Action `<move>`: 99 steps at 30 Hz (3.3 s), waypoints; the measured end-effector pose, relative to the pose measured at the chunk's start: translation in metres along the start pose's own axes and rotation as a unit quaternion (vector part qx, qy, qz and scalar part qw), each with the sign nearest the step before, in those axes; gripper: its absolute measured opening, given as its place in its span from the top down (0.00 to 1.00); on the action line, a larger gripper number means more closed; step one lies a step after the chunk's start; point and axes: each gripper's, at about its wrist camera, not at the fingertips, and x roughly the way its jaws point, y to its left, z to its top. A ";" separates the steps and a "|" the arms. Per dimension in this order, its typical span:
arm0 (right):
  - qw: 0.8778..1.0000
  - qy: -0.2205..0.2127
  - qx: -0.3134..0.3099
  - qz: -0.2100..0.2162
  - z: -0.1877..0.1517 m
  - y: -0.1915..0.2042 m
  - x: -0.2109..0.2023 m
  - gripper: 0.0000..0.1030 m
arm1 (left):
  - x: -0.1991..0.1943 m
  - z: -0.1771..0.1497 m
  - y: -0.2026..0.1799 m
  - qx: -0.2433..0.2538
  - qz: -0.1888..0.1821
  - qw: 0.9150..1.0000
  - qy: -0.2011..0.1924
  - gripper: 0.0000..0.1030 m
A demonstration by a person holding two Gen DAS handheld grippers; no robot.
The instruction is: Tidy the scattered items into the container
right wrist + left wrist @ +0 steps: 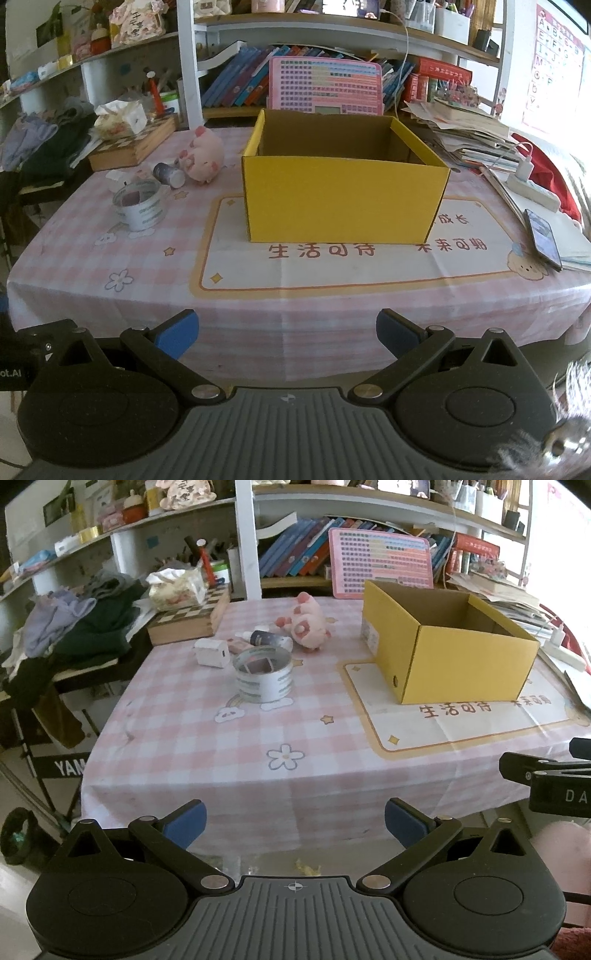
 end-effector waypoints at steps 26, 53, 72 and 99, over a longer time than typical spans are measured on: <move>0.998 0.000 -0.040 0.039 0.011 0.025 0.009 0.00 | 0.000 0.004 0.008 0.015 0.007 1.000 -0.009 0.00; 0.981 -0.015 -0.129 0.145 0.086 0.081 0.089 0.22 | 0.058 0.046 0.049 -0.034 0.024 0.999 0.002 0.00; 0.968 -0.019 -0.162 0.192 0.152 0.093 0.150 0.20 | 0.118 0.102 0.041 -0.002 0.044 0.999 0.002 0.00; 0.948 -0.016 -0.227 0.224 0.184 0.099 0.207 0.22 | 0.214 0.130 0.035 -0.003 0.042 0.999 0.008 0.17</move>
